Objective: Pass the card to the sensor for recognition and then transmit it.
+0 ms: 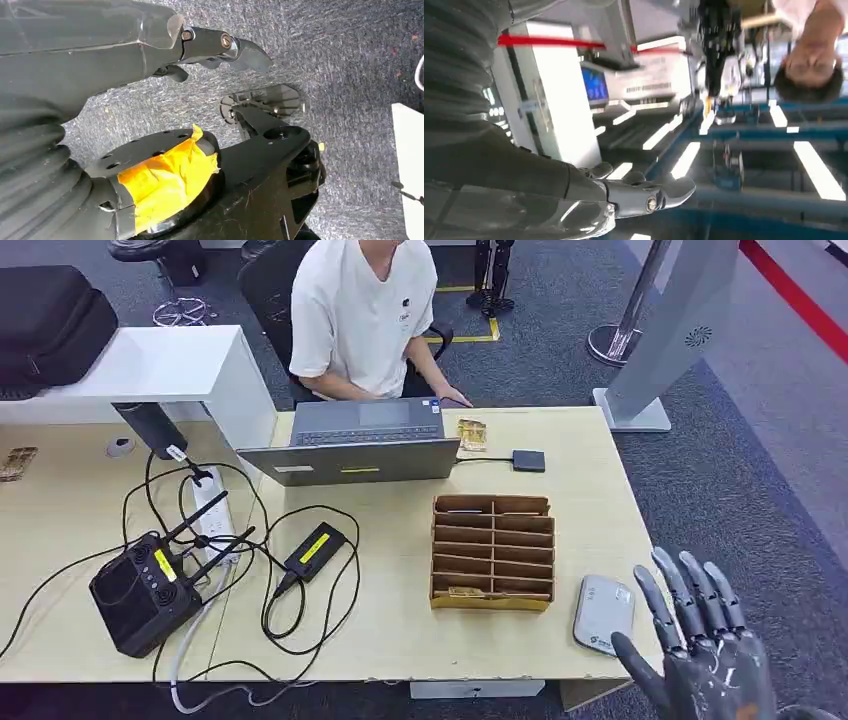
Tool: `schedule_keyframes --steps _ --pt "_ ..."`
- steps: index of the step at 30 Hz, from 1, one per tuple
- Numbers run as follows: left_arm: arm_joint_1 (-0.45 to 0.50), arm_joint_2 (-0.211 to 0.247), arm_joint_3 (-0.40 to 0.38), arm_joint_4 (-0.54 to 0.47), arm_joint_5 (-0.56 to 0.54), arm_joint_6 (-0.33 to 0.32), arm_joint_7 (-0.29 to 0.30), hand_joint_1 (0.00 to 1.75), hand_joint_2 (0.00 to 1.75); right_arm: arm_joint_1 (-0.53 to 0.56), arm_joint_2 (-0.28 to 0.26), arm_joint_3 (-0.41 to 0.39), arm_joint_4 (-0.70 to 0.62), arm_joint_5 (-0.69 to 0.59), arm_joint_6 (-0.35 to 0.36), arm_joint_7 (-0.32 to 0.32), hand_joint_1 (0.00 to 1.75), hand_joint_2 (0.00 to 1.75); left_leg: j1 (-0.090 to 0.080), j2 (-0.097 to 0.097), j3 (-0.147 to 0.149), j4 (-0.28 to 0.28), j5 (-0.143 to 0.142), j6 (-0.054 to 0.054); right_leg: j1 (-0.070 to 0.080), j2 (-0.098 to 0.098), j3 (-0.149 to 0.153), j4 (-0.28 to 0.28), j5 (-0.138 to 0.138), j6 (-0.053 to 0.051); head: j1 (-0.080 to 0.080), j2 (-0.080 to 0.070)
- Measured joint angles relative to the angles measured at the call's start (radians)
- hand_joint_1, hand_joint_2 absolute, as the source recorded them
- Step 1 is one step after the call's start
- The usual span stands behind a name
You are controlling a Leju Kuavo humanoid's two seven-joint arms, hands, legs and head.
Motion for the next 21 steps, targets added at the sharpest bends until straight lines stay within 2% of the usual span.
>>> schedule_keyframes --steps 4,11,16,21 --pt "-0.001 0.000 0.005 0.000 -0.004 0.000 -0.003 0.00 1.75 -0.021 -0.025 0.030 0.017 -0.046 0.037 -0.019 0.00 1.75 0.000 0.000 0.000 0.000 0.000 0.000 0.000 0.000 0.000 0.000 0.000 0.000 0.000 0.000" --pt "-0.001 -0.003 0.006 0.000 -0.016 -0.001 -0.007 0.00 1.75 -0.100 -0.022 0.100 0.097 -0.110 0.095 -0.084 0.00 1.75 0.000 0.000 0.000 0.000 0.000 0.000 0.000 0.001 0.000 0.000 0.000 0.000 0.000 0.000" --pt "-0.002 -0.005 0.006 0.000 -0.028 -0.005 -0.007 0.00 1.75 -0.164 0.016 0.149 0.183 -0.140 0.115 -0.121 0.00 1.75 0.000 0.000 0.000 0.000 0.001 0.000 0.000 0.001 0.000 0.000 0.000 0.000 0.000 0.000" --pt "-0.002 -0.005 0.006 0.000 -0.045 0.004 -0.007 0.00 1.75 -0.224 0.079 0.187 0.288 -0.151 0.126 -0.143 0.00 1.75 0.000 0.000 0.000 0.000 0.001 0.000 0.000 0.001 0.000 0.000 0.000 0.000 0.000 0.000"
